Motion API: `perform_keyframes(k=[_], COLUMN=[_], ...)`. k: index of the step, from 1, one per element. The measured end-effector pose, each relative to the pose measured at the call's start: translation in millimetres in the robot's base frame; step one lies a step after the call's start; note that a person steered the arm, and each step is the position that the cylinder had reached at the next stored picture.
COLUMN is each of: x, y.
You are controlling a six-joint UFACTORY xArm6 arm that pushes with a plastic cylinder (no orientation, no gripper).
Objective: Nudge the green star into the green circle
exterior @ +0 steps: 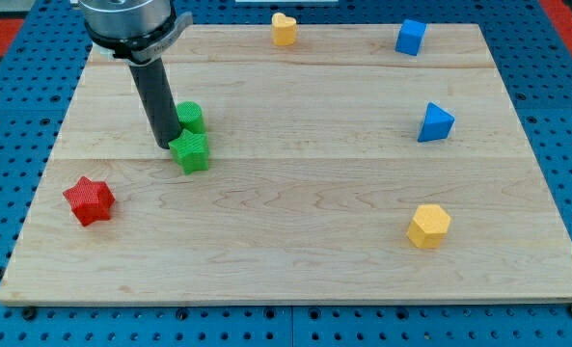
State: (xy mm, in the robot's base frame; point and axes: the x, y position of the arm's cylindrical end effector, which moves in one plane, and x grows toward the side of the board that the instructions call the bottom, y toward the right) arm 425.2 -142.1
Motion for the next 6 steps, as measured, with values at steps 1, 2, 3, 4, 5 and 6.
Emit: perform_keyframes(k=[1,2,3,4,5,6], x=[17,57,62,41,74,142], y=[-15,-22,27,30,34,8])
